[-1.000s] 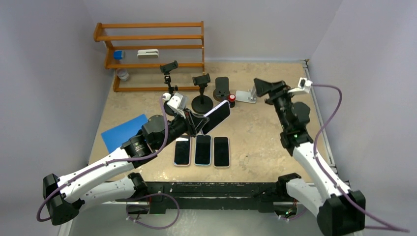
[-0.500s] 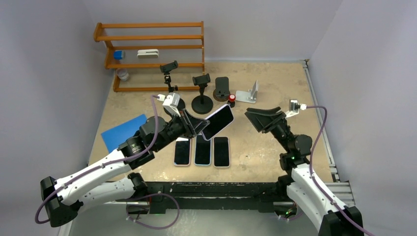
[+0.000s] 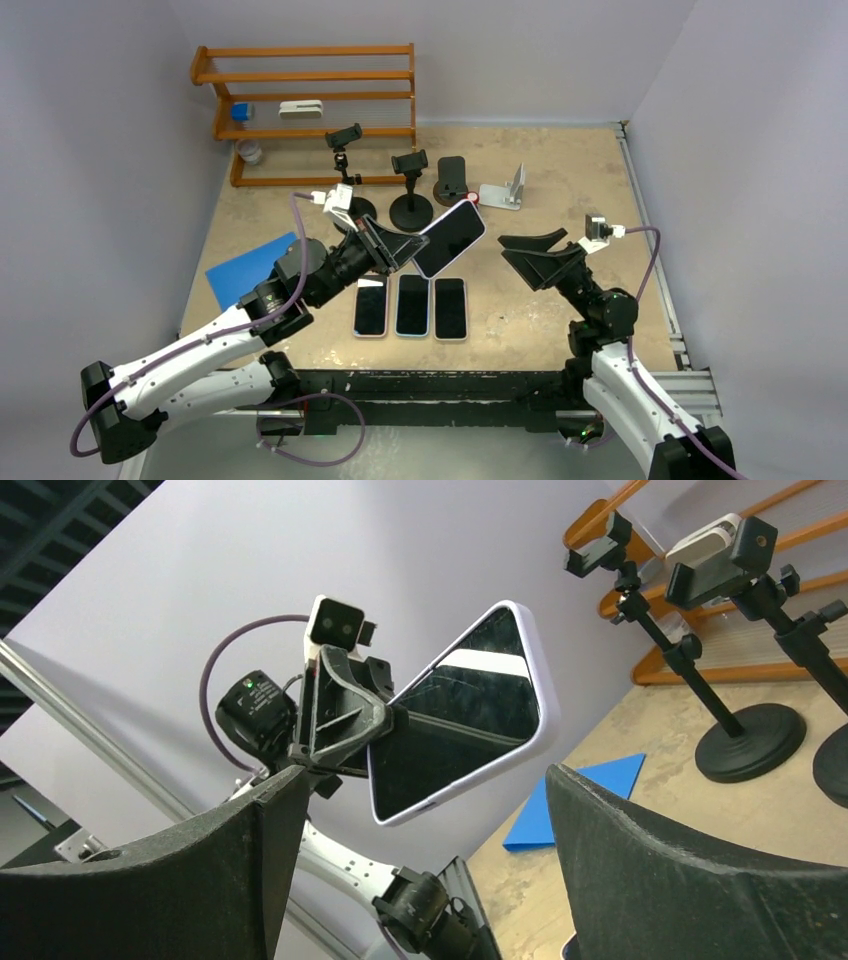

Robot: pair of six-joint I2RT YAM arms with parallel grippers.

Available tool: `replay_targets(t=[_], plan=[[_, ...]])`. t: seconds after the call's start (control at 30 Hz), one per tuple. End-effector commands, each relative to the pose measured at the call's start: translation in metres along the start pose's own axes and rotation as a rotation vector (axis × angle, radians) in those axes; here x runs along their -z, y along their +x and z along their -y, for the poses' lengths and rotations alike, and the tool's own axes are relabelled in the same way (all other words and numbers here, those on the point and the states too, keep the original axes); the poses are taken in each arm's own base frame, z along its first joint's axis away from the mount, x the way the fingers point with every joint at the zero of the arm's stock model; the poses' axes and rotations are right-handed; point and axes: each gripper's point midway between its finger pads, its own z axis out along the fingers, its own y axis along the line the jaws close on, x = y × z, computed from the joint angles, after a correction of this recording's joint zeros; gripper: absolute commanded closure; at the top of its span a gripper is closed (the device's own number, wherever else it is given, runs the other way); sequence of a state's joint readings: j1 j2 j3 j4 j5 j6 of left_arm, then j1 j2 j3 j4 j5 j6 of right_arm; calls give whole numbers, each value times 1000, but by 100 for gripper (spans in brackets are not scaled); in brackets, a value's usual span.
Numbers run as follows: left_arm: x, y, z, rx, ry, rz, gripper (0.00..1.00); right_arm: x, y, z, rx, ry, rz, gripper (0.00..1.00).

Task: Remove the phone from the phone stand
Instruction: Place the phone at the center of the board.

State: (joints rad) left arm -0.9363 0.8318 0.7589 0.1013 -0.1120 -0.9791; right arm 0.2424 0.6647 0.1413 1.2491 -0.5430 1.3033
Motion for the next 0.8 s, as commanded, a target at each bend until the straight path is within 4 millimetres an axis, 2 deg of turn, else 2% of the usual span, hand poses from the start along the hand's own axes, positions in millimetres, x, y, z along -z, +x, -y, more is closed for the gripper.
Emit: replay_targets(t=[0.0, 0.4, 0.77], plan=[[2, -37, 55, 59, 202, 123, 100, -4, -4, -31, 38, -109, -7, 11], [-11, -37, 73, 73, 275, 116, 100, -18, -3, -46, -13, -182, -6, 11], [-12, -40, 84, 70, 328, 126, 100, -35, -2, -55, -71, -234, -4, 14]])
